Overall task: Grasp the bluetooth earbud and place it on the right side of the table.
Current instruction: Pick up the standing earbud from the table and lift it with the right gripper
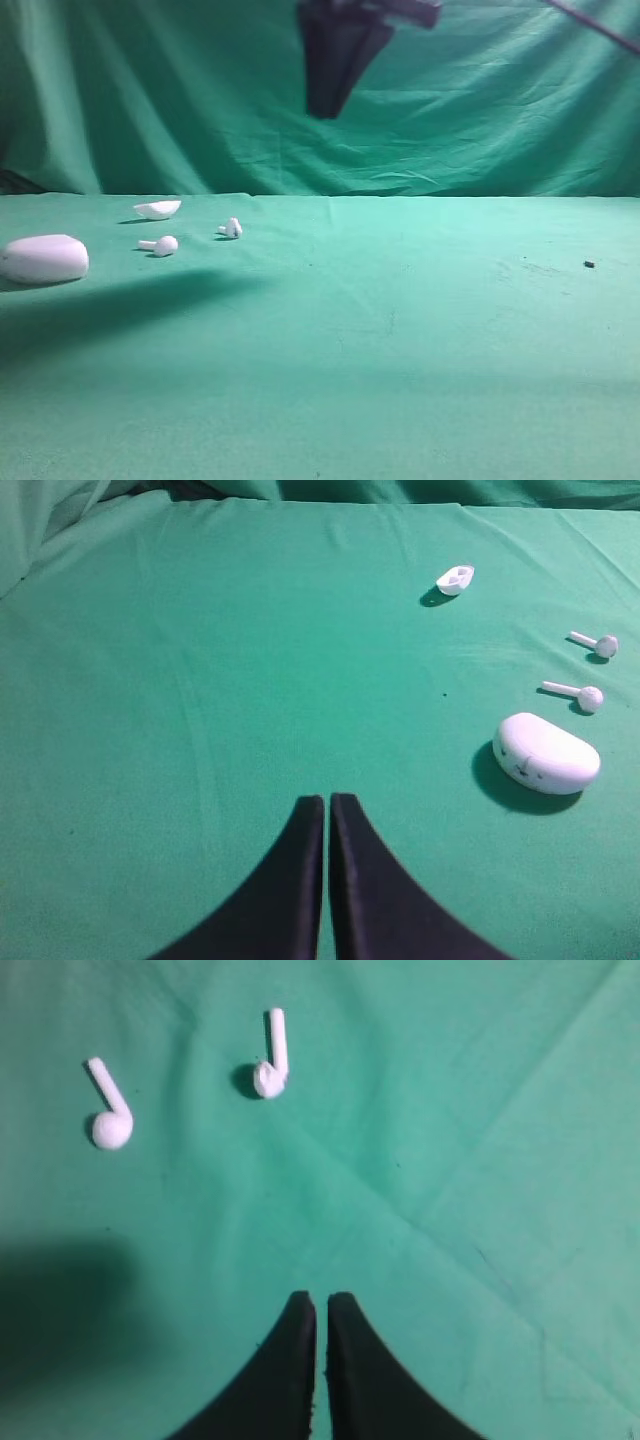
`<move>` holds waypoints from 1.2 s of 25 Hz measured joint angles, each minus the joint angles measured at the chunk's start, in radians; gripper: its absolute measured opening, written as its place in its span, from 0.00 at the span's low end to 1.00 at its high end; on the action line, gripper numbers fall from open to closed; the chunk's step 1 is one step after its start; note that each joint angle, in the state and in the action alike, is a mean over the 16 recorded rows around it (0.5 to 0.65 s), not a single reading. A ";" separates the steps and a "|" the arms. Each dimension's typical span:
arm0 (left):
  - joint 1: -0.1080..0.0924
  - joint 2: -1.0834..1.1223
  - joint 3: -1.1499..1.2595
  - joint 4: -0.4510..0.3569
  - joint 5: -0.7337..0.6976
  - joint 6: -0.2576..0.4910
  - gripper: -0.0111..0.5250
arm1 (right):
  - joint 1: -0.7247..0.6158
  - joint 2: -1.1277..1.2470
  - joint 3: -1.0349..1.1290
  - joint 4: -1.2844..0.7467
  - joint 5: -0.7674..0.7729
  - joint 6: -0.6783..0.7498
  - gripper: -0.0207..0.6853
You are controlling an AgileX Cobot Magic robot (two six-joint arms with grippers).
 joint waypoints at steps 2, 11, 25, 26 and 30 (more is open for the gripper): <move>0.000 0.000 0.000 0.000 0.000 0.000 0.02 | 0.015 0.078 -0.102 0.000 0.042 -0.001 0.22; 0.000 0.000 0.000 0.000 0.000 0.000 0.02 | 0.049 0.320 -0.387 0.000 0.107 0.000 0.41; 0.000 0.000 0.000 0.000 0.000 0.000 0.02 | 0.061 0.411 -0.429 -0.008 0.022 0.030 0.35; 0.000 0.000 0.000 0.000 0.000 0.000 0.02 | 0.061 0.413 -0.431 -0.012 0.021 0.032 0.34; 0.000 0.000 0.000 0.000 0.000 0.000 0.02 | 0.061 0.416 -0.445 -0.034 0.026 0.040 0.26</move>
